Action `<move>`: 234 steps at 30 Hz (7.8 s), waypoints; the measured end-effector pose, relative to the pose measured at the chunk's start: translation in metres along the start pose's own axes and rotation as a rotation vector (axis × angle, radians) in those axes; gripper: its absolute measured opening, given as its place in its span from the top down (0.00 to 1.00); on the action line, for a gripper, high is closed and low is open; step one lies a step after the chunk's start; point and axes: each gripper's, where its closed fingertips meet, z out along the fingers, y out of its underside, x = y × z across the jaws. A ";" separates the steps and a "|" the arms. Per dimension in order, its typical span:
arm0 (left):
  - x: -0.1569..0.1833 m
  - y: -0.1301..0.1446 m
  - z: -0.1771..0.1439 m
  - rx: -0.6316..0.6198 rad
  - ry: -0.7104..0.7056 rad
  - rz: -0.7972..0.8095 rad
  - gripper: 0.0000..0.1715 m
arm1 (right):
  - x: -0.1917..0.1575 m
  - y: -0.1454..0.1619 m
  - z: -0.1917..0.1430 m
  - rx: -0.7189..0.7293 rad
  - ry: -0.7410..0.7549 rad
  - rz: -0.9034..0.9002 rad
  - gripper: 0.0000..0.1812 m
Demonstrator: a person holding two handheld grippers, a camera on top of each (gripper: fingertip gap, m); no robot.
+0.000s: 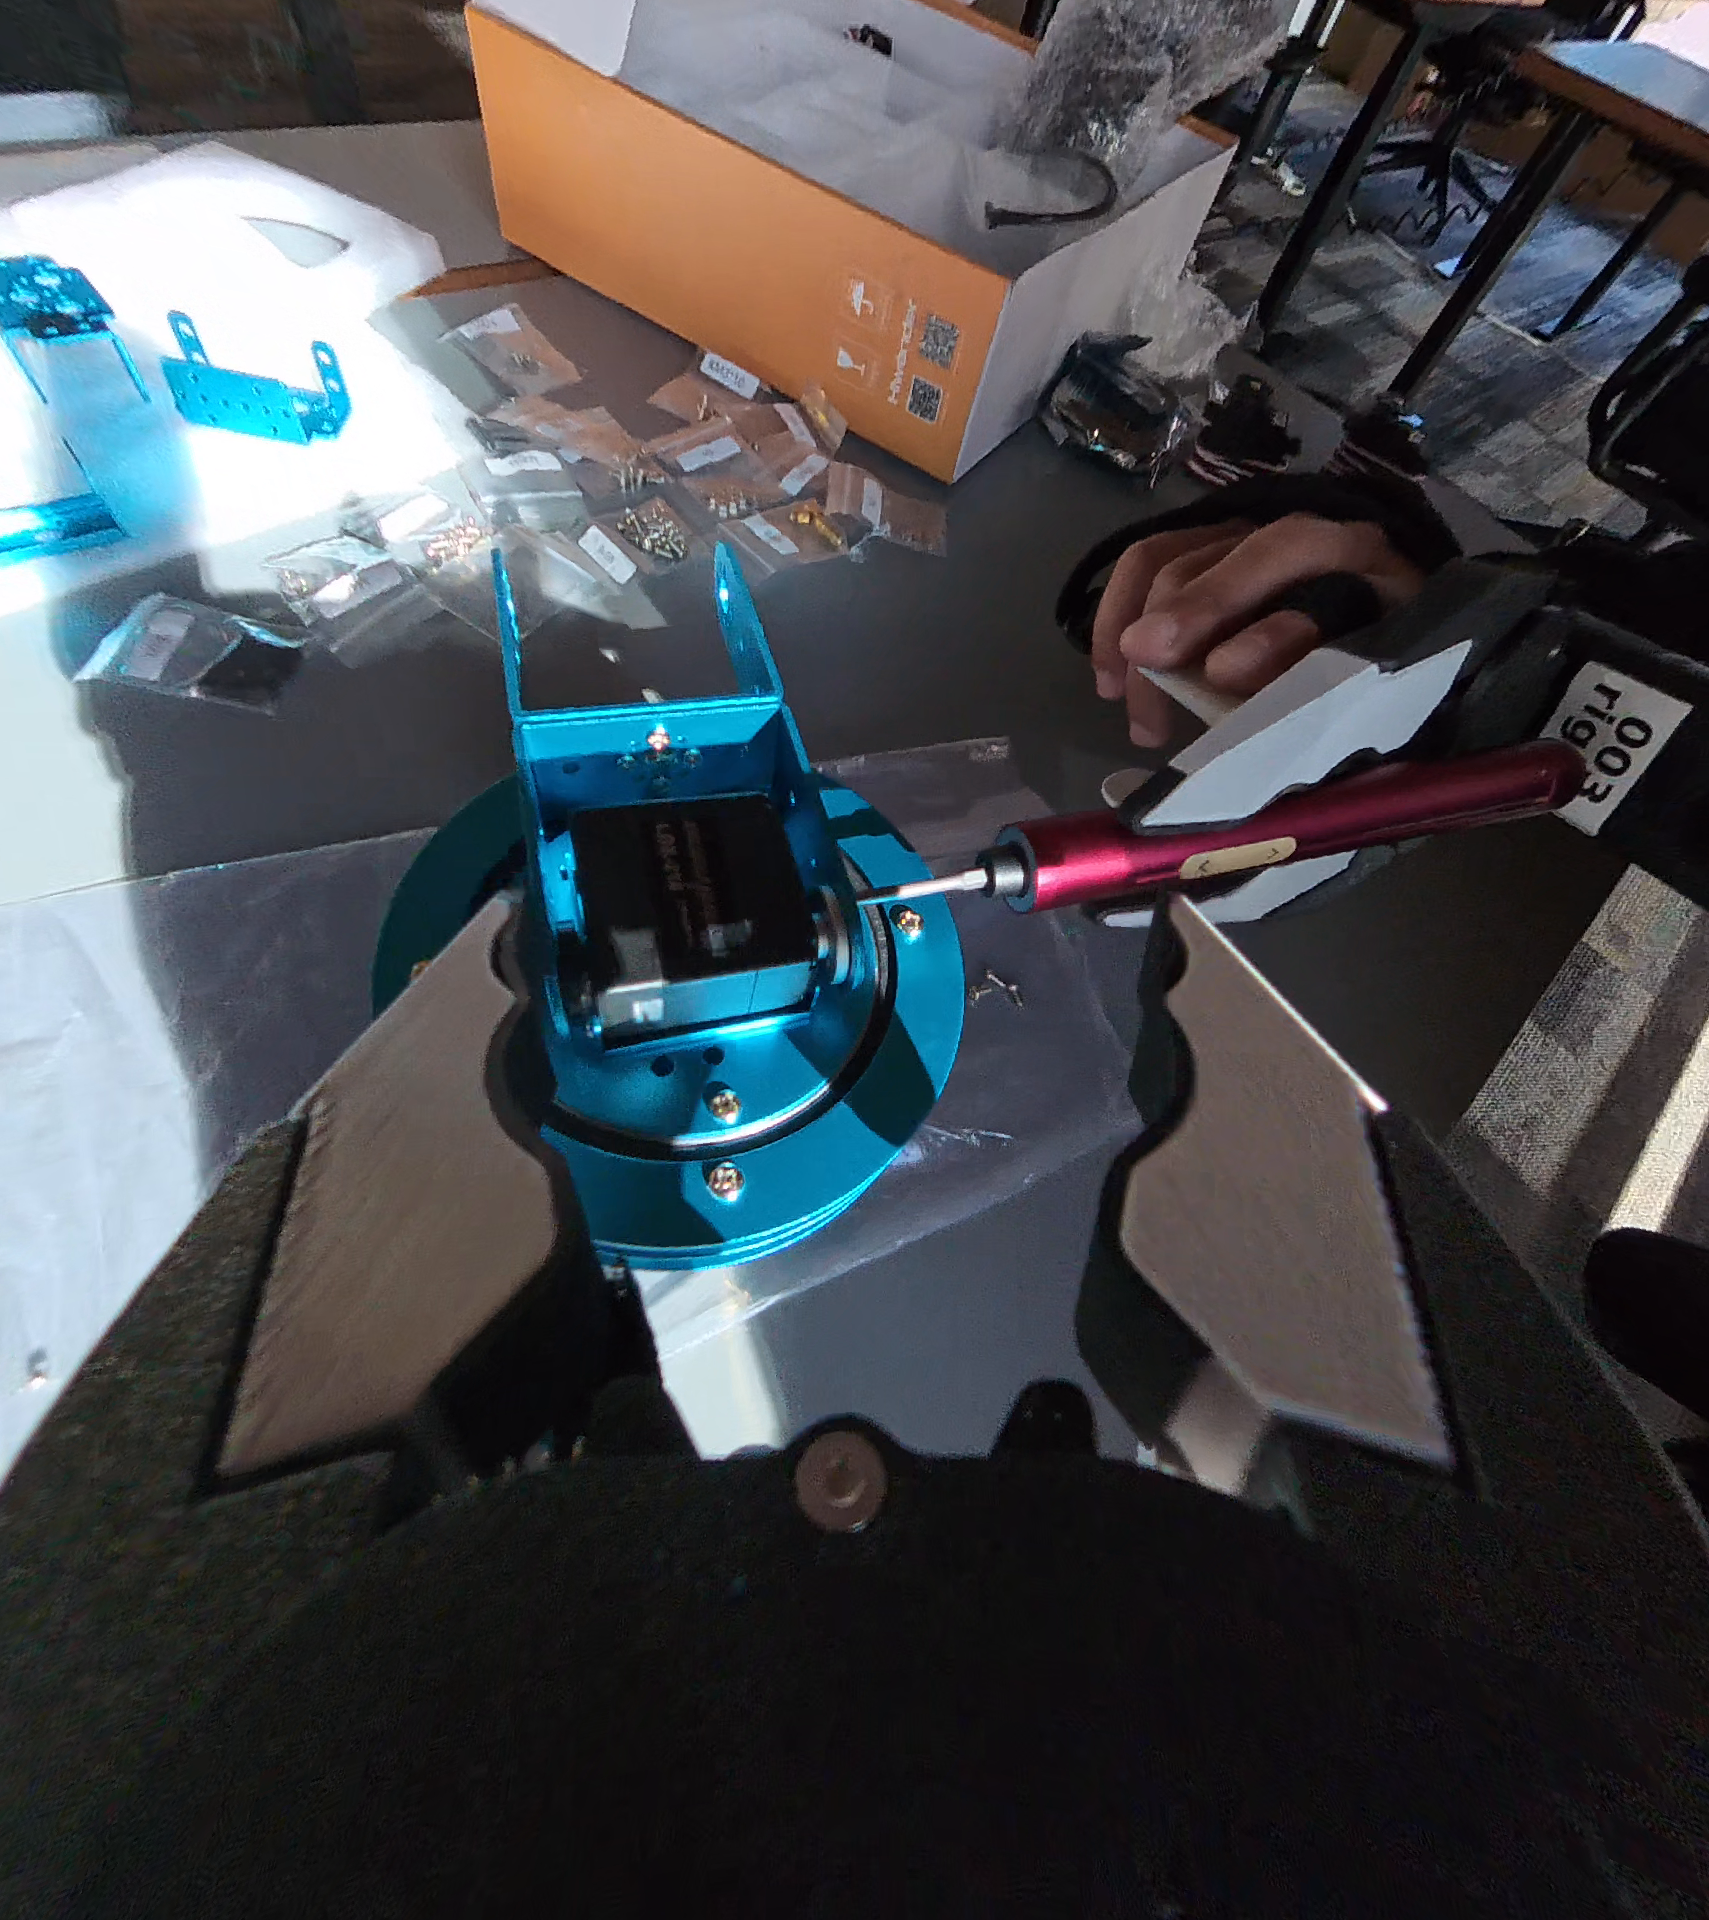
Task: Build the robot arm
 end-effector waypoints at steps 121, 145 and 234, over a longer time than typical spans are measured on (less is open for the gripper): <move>-0.050 0.028 0.003 -0.078 0.331 0.078 0.54 | 0.008 0.009 -0.011 -0.030 -0.042 0.323 0.88; -0.050 0.028 0.004 -0.082 0.329 0.078 0.54 | 0.011 0.008 -0.011 -0.020 -0.040 0.347 0.88; -0.004 0.002 0.037 -0.103 -0.123 -0.089 0.14 | 0.010 0.016 -0.002 -0.037 0.014 0.288 0.89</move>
